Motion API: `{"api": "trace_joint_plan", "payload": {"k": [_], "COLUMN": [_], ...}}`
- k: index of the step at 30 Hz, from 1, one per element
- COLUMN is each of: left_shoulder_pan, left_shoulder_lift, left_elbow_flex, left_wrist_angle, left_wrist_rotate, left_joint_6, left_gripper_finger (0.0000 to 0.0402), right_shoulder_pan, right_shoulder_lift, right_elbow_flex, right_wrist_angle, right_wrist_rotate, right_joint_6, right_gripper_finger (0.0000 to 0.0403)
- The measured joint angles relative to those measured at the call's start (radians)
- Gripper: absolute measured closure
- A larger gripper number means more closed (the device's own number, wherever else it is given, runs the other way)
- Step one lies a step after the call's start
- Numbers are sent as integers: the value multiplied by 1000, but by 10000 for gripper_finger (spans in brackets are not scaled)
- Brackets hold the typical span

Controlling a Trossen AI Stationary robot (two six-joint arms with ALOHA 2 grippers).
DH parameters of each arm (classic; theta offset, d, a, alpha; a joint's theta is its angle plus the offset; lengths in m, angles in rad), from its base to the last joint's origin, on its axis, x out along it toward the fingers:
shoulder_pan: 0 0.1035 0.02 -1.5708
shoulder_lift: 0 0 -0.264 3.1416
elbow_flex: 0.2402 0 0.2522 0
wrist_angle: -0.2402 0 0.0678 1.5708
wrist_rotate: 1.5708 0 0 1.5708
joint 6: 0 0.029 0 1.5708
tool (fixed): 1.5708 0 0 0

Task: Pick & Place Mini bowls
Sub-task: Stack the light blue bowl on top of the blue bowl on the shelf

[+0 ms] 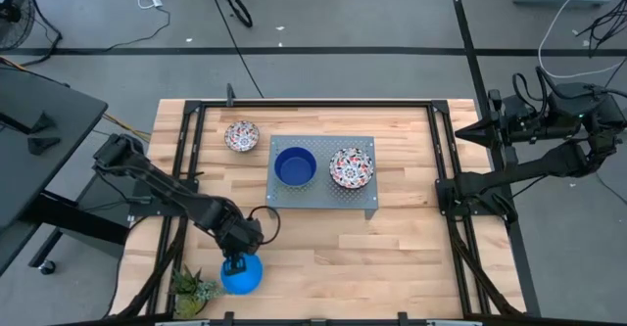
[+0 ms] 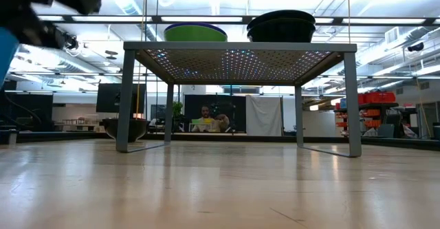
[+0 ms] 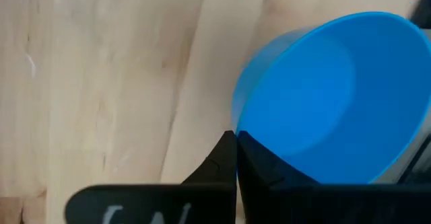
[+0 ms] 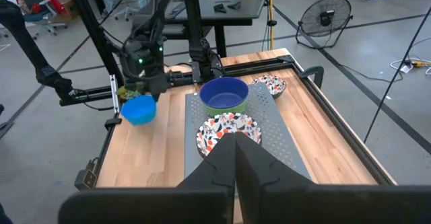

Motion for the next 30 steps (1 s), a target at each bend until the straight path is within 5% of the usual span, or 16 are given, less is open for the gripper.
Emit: {"api": "trace_joint_plan", "payload": {"k": [15,30], "left_shoulder_pan": [53,334], "left_shoulder_lift": [-1,-2], "left_elbow_flex": [403,633], "left_wrist_angle": [-317,-445], "left_wrist_rotate": [-112,-98], "left_joint_6": [149,159], "left_gripper_finger": [401,401], "right_shoulder_pan": [0,0], "right_shoulder_lift": [0,0], "right_elbow_flex": [0,0], "right_wrist_angle": [0,0], "right_wrist_rotate": [0,0], "right_joint_6": [0,0], "right_gripper_finger": [396,396]}}
